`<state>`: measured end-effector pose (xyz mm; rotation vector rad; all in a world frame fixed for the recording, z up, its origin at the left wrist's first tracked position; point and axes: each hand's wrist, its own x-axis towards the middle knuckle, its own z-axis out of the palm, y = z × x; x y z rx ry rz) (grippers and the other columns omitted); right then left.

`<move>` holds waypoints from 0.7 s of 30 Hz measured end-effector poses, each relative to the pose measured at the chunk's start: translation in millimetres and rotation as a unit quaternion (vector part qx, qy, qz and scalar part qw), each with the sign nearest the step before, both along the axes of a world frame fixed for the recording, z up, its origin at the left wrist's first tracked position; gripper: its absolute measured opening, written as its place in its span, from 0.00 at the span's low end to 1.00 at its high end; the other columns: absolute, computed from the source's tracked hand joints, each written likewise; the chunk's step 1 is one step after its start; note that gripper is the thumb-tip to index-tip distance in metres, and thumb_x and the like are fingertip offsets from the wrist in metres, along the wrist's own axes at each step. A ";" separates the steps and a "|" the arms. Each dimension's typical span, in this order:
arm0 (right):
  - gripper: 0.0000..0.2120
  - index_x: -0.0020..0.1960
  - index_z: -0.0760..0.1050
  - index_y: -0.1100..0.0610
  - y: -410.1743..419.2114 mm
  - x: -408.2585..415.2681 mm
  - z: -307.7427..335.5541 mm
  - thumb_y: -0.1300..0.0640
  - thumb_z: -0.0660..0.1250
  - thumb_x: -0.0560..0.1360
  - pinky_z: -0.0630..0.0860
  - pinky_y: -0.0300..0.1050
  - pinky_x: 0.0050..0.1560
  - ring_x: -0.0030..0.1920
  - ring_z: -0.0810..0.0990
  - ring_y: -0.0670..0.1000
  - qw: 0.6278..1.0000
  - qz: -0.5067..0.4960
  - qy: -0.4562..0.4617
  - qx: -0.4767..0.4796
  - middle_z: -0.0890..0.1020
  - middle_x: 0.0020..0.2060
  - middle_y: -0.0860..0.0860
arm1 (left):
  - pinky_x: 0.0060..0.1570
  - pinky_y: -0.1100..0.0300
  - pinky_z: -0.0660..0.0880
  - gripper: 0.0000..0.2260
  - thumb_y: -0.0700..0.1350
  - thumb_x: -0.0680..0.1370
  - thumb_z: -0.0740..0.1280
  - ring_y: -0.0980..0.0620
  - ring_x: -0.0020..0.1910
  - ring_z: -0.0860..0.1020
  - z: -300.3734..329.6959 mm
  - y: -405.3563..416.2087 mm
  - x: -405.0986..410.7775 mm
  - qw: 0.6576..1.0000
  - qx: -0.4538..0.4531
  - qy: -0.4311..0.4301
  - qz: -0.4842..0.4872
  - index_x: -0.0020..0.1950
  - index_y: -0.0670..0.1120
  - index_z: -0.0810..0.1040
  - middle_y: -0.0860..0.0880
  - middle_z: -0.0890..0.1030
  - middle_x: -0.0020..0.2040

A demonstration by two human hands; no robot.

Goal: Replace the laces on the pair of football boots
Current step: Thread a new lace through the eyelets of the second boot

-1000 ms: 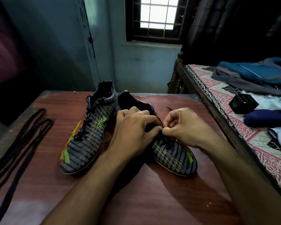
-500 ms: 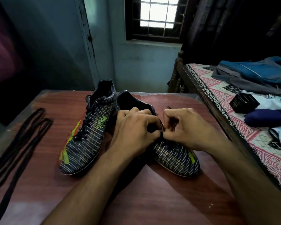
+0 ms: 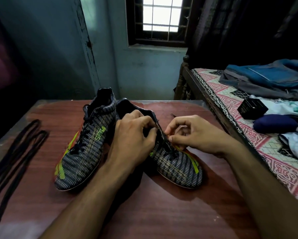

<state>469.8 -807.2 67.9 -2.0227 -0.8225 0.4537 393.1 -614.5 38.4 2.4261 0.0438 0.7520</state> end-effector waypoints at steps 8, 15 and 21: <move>0.02 0.46 0.83 0.53 -2.2 1.1 -0.2 0.58 0.76 0.76 0.80 0.41 0.39 0.33 0.83 0.49 0.998 0.037 -0.055 -0.004 0.85 0.37 0.53 | 0.55 0.49 0.73 0.14 0.59 0.75 0.63 0.55 0.50 0.75 6.9 18.2 -3.1 0.992 0.039 0.033 -0.112 0.47 0.54 0.86 0.59 0.78 0.48; 0.05 0.47 0.84 0.51 3.0 5.5 -11.0 0.60 0.76 0.76 0.77 0.37 0.36 0.34 0.82 0.51 0.994 0.028 -0.099 0.023 0.85 0.37 0.51 | 0.57 0.54 0.75 0.08 0.44 0.73 0.69 0.55 0.55 0.77 7.2 28.9 -3.8 0.987 0.027 0.023 -0.155 0.48 0.55 0.85 0.59 0.79 0.51; 0.03 0.47 0.83 0.48 0.7 7.4 -12.8 0.53 0.76 0.75 0.71 0.29 0.42 0.39 0.80 0.39 0.983 0.022 -0.180 -0.036 0.84 0.41 0.42 | 0.64 0.60 0.67 0.16 0.47 0.72 0.63 0.51 0.60 0.73 5.2 36.8 -3.0 0.997 0.057 -0.008 -0.053 0.58 0.53 0.80 0.55 0.76 0.60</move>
